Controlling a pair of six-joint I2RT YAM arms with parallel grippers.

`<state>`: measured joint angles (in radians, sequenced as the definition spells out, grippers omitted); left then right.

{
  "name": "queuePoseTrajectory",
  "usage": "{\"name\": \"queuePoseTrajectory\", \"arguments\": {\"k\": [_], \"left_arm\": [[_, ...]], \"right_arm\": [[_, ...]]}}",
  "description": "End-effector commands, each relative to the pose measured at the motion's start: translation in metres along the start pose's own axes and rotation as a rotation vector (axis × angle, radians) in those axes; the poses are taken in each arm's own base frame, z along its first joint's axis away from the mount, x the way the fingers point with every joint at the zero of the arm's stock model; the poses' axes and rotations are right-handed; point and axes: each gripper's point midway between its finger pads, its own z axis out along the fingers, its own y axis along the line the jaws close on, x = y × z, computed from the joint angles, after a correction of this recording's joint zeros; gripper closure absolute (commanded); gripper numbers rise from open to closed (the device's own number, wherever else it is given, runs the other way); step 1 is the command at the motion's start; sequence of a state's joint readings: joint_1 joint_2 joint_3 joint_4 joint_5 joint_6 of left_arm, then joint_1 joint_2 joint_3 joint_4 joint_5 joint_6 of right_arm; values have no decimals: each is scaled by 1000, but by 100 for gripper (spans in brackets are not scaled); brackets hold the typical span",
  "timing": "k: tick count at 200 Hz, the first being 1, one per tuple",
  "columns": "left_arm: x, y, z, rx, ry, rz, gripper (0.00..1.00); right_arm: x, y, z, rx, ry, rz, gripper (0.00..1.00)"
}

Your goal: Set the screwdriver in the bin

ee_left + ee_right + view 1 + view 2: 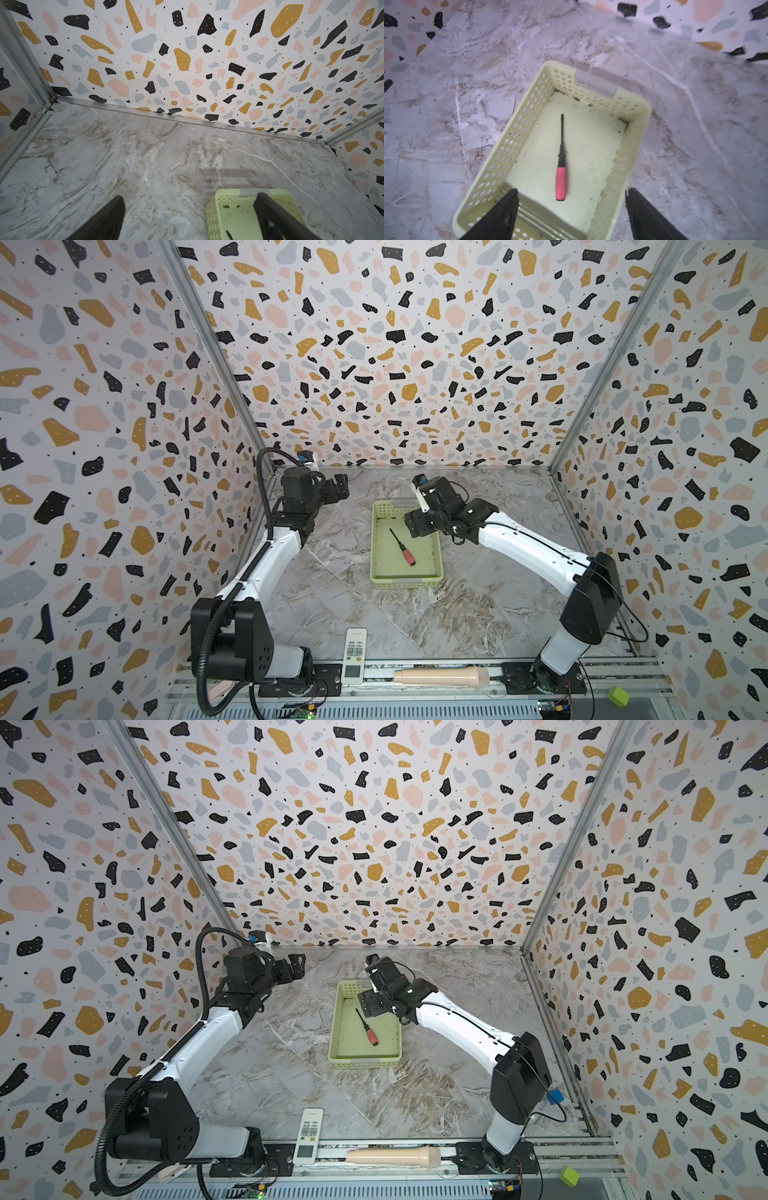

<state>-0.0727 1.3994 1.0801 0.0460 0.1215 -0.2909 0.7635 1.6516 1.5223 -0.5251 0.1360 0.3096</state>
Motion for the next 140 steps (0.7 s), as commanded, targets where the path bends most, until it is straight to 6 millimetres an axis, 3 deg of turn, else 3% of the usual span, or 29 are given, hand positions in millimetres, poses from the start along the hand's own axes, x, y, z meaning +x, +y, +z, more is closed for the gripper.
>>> {"name": "queuePoseTrajectory", "arguments": {"k": [1, 48, 84, 140], "left_arm": [[-18, 3, -5, -22, -63, 14, 0], [-22, 8, -14, -54, -108, 41, 1], [-19, 7, -20, -36, -166, 58, 0], [-17, 26, -37, -137, -267, 153, 0]], "right_arm": [[-1, -30, -26, 72, -25, 50, 1], [4, -73, -67, 102, -152, 144, 1], [20, -107, -84, 116, -177, 220, 1], [35, -137, -110, 225, -311, 205, 1]]}}
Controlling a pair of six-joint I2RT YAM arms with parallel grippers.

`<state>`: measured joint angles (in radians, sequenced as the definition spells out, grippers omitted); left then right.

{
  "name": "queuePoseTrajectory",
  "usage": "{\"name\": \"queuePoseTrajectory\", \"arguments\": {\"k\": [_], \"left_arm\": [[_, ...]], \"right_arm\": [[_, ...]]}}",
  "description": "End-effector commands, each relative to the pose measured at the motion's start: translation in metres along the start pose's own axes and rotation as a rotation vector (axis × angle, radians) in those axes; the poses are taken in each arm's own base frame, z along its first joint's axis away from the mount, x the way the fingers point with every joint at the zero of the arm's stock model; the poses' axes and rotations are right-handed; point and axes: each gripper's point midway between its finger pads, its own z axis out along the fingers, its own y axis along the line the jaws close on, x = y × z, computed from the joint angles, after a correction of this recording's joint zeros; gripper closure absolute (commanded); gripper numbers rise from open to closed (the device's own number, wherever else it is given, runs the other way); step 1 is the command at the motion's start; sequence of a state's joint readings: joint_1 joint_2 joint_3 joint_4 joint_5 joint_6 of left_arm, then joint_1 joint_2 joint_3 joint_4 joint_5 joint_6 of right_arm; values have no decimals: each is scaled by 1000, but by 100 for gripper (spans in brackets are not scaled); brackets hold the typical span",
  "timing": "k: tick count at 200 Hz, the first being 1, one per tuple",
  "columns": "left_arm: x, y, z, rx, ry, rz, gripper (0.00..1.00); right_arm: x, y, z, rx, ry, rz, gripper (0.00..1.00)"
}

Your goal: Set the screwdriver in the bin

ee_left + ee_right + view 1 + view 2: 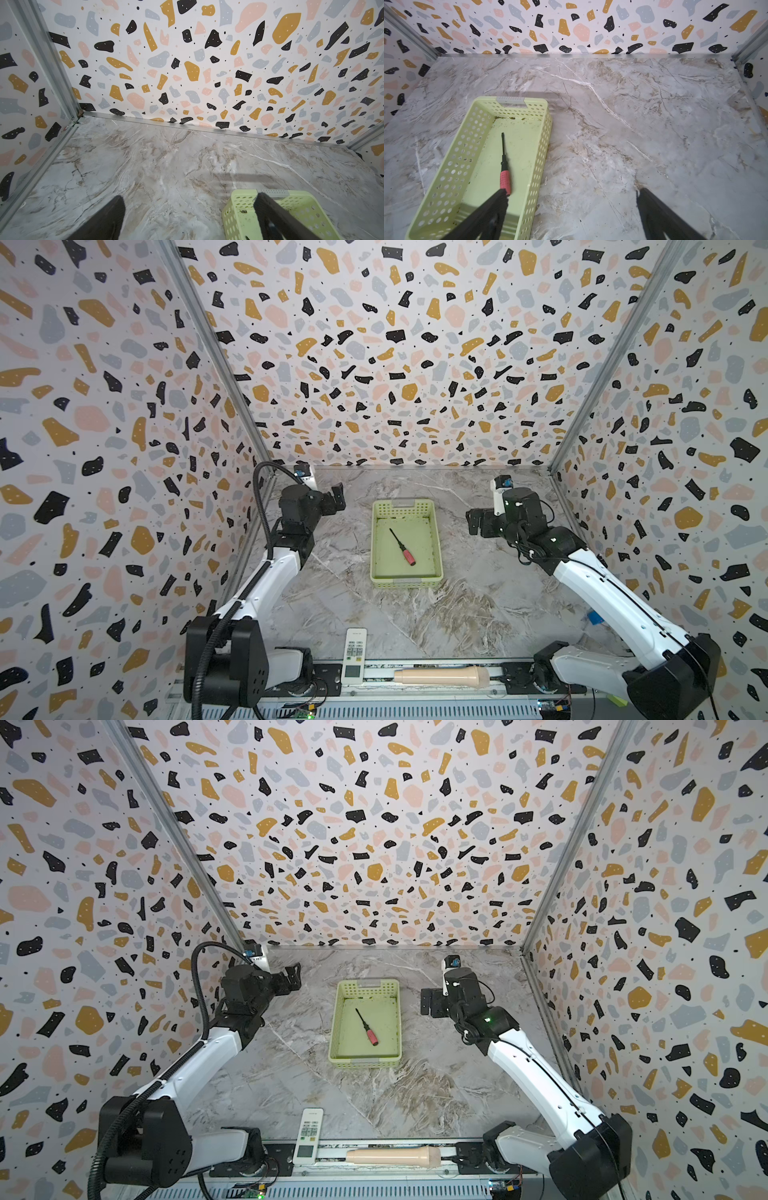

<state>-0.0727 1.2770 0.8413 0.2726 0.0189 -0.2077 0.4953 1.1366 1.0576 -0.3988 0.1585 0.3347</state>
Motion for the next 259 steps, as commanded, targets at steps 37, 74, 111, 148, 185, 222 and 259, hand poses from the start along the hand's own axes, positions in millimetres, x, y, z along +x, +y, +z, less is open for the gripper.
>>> {"name": "queuePoseTrajectory", "arguments": {"k": [37, 74, 111, 148, 185, 222, 259], "left_arm": [[-26, 23, -12, -131, -167, 101, 1], [-21, 25, -15, -162, -174, 179, 0], [23, 36, -30, -208, -133, 150, 1], [50, 55, -71, -273, -243, 88, 0], [79, 71, -83, -341, -209, 77, 1], [104, 81, -89, -372, -243, 56, 1], [112, 83, -76, -382, -185, 83, 0]], "right_arm": [[-10, -22, -20, 47, -246, -55, 1], [-2, -33, -20, 93, -300, -89, 1], [2, -44, -19, 152, -314, -140, 1], [3, -51, -21, 156, -380, -168, 1], [12, -57, -8, 159, -379, -172, 1], [15, -56, 3, 145, -385, -206, 1], [20, -59, 9, 133, -393, -229, 1]]}}
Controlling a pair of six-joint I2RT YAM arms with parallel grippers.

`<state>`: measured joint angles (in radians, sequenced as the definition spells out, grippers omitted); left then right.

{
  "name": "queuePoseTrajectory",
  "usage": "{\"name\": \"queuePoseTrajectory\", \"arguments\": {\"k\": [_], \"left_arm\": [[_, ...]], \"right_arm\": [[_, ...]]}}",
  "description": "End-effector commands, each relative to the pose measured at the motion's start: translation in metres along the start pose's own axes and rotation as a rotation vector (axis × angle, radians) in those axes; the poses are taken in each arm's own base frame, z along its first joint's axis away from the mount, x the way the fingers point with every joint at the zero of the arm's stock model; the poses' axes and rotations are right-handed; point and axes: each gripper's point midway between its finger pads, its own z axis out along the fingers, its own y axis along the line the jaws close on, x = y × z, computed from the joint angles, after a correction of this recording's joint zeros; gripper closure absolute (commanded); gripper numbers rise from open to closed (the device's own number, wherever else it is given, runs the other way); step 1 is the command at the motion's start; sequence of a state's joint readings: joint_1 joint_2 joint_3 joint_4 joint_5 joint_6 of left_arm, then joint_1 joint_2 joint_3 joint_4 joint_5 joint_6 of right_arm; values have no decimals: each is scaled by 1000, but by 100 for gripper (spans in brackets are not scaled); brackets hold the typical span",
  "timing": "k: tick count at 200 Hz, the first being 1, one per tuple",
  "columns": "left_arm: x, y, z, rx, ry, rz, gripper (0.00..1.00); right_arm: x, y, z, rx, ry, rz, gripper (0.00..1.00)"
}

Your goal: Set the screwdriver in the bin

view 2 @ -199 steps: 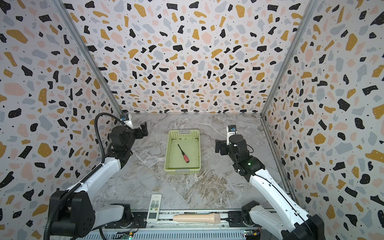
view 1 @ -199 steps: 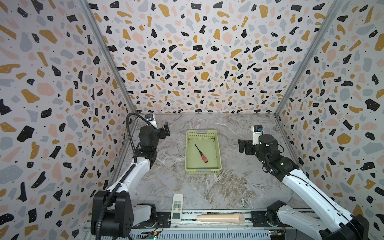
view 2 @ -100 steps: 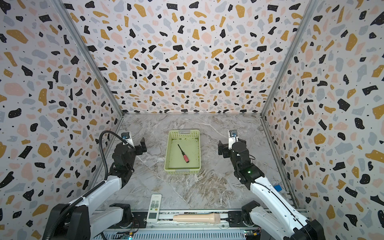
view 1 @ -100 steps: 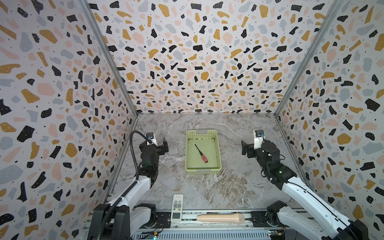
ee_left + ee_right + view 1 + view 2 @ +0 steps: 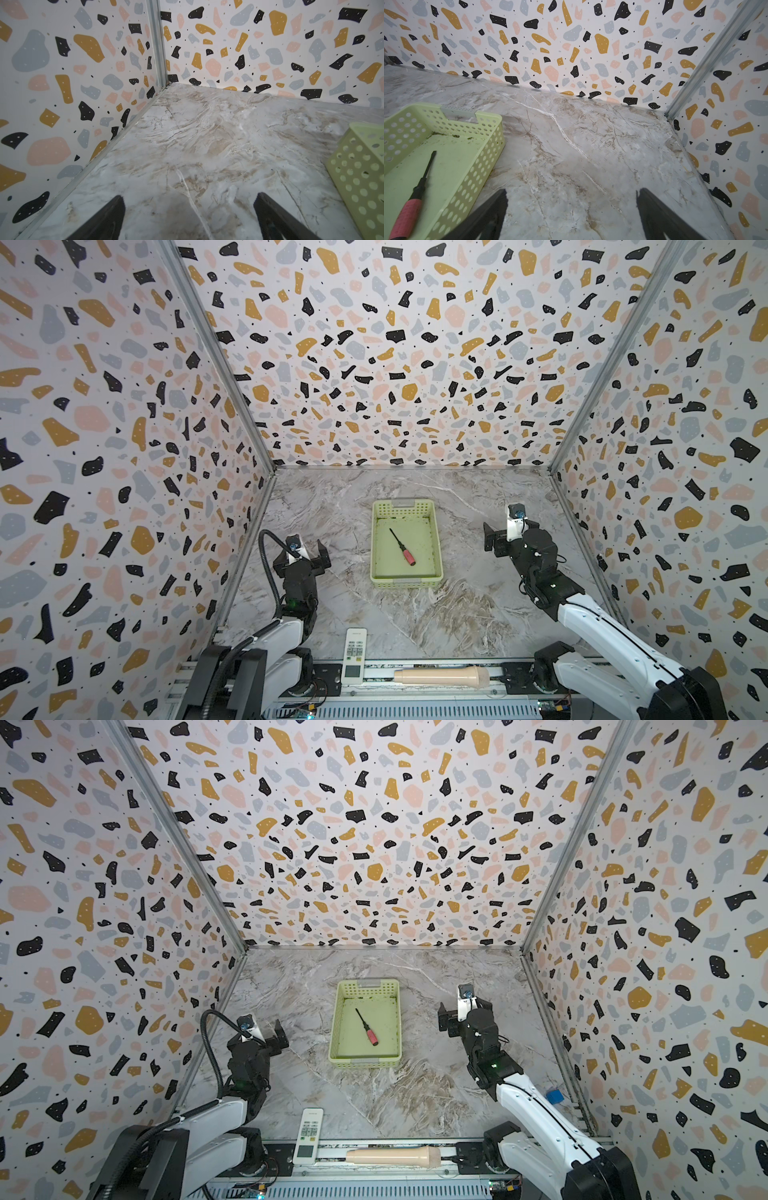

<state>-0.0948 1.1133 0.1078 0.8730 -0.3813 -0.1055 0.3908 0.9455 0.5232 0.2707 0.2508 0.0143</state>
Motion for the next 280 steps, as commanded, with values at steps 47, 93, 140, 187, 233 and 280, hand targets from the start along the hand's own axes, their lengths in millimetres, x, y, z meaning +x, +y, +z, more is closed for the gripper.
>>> {"name": "queuePoseTrajectory", "arguments": {"k": [47, 93, 140, 187, 233, 280], "left_arm": [[-30, -18, 19, 51, -104, 46, 0], [-21, -17, 12, 64, -165, 35, 0], [-16, -22, 26, 61, -93, 59, 0], [-15, -21, 26, 56, -92, 53, 0], [-15, -21, 26, 55, -92, 52, 0], [-16, -21, 26, 57, -93, 51, 0]], "right_arm": [[-2, -10, -5, 13, -136, 4, 1], [8, -22, -3, 52, -108, -3, 1], [19, -37, 2, 103, -93, -3, 1], [32, -52, 5, 140, -129, 18, 1], [59, -64, 12, 161, -167, 28, 1], [86, -64, 28, 153, -159, 34, 1]]}}
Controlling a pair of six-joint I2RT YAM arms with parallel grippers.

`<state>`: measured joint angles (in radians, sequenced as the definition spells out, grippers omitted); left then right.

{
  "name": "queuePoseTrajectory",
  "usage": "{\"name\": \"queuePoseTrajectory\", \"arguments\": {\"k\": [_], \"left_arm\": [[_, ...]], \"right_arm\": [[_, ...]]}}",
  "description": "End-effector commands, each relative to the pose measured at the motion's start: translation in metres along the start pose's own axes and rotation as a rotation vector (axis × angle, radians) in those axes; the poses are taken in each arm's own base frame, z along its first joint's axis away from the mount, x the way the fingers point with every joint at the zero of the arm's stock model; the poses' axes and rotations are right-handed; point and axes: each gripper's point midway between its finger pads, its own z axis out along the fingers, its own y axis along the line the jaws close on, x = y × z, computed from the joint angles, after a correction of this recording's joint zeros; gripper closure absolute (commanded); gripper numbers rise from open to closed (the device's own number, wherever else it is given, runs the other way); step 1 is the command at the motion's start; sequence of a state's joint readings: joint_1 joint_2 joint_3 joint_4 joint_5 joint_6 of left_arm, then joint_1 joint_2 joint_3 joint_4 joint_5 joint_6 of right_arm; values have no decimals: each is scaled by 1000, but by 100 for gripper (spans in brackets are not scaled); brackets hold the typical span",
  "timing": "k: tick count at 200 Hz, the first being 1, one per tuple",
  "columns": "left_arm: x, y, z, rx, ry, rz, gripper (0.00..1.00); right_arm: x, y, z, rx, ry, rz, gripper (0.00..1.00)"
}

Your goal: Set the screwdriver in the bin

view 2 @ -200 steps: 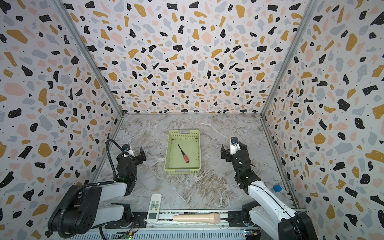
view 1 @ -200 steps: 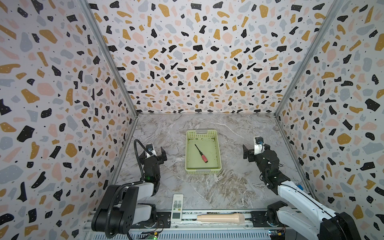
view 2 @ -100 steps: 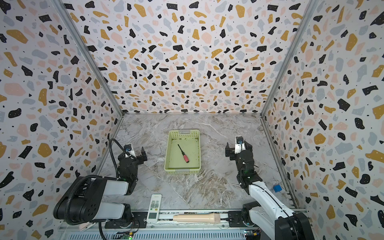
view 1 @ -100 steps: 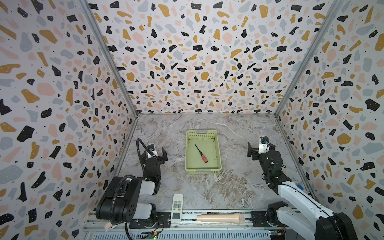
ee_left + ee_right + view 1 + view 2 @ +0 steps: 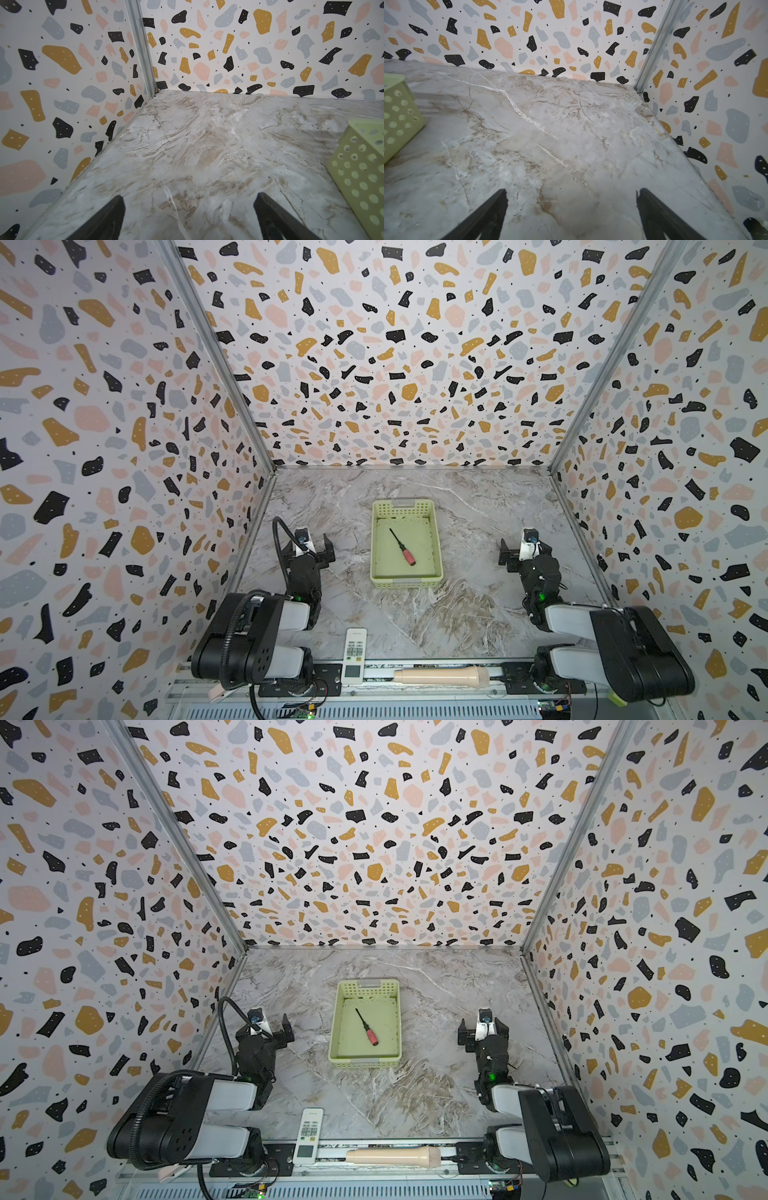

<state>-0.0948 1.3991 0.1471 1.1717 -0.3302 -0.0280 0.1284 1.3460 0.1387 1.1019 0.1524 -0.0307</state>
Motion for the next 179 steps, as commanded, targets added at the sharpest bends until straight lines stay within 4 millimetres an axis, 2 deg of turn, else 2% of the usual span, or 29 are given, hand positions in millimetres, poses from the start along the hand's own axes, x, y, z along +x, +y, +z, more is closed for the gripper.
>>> {"name": "queuePoseTrajectory", "arguments": {"k": [1, 22, 28, 62, 179], "left_arm": [[-15, -1, 3, 1, -47, -7, 1], [-15, -2, 3, 2, -47, -7, 0], [-15, -2, 3, 2, -45, -7, 1], [-15, -1, 3, 1, -45, -7, 0], [-15, -2, 3, 2, -45, -7, 1]], "right_arm": [[-27, 0, 4, -8, -133, 18, 1], [-27, 6, 13, -34, -133, 2, 1], [-20, 8, 15, -48, -94, 2, 1], [-18, 5, 25, -99, -70, 32, 1], [-17, 6, 24, -99, -68, 27, 1]]}}
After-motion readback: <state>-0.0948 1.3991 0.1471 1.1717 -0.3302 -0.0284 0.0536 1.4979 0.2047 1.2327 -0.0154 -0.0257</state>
